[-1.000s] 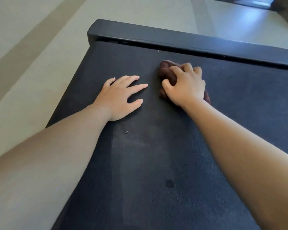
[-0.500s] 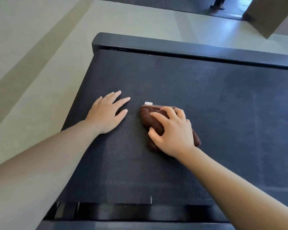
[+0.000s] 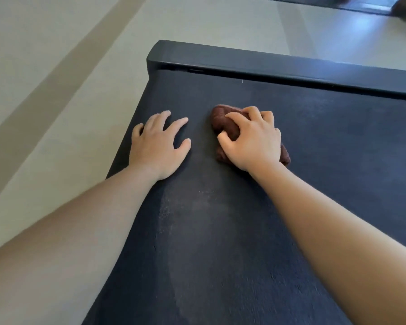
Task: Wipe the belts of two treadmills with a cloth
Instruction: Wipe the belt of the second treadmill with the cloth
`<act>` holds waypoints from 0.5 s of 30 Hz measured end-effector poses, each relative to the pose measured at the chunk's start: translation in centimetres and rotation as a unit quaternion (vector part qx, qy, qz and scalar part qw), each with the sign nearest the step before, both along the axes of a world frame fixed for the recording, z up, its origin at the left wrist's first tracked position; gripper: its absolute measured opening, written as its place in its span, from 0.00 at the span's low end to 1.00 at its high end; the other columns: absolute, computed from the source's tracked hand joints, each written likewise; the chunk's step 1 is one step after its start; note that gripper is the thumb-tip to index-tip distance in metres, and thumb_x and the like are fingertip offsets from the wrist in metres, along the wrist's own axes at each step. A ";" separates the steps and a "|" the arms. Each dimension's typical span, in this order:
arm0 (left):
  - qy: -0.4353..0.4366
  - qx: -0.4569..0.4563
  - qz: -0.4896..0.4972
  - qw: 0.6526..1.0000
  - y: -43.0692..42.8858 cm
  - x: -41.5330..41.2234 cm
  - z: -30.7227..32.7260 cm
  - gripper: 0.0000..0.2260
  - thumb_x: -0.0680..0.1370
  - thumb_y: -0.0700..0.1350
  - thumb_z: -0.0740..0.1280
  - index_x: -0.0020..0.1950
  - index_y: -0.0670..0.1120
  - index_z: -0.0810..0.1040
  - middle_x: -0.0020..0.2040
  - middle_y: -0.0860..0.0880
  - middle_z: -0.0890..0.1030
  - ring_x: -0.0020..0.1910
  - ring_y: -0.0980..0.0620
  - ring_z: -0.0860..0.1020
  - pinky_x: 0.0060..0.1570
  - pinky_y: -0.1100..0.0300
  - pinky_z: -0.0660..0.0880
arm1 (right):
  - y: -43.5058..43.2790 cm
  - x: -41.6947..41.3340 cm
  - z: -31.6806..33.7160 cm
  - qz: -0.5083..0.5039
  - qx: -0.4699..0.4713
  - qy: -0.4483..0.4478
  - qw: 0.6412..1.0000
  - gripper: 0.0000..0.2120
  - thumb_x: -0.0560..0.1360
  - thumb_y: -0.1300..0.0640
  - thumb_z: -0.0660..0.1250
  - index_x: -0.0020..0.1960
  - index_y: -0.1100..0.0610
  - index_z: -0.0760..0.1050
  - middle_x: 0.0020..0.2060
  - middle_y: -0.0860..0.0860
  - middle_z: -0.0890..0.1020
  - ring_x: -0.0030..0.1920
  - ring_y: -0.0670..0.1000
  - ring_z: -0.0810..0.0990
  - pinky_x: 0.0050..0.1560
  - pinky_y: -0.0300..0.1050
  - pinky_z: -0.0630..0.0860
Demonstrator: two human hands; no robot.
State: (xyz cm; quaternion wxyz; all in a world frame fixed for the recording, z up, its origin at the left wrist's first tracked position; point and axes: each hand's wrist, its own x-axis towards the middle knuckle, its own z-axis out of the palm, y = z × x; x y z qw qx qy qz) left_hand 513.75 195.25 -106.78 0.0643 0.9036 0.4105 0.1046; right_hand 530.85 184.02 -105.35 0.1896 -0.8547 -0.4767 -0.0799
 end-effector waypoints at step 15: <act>0.002 0.003 0.007 1.000 -0.6 0.1 0.2 0.25 0.75 0.62 0.51 0.72 0.61 0.61 0.74 0.51 0.59 0.74 0.51 0.55 0.71 0.44 0.53 | 11.7 6.5 0.9 -0.019 -0.026 0.022 0.999 0.24 0.70 0.39 0.55 0.62 0.45 0.73 0.60 0.52 0.72 0.61 0.60 0.65 0.53 0.57 0.67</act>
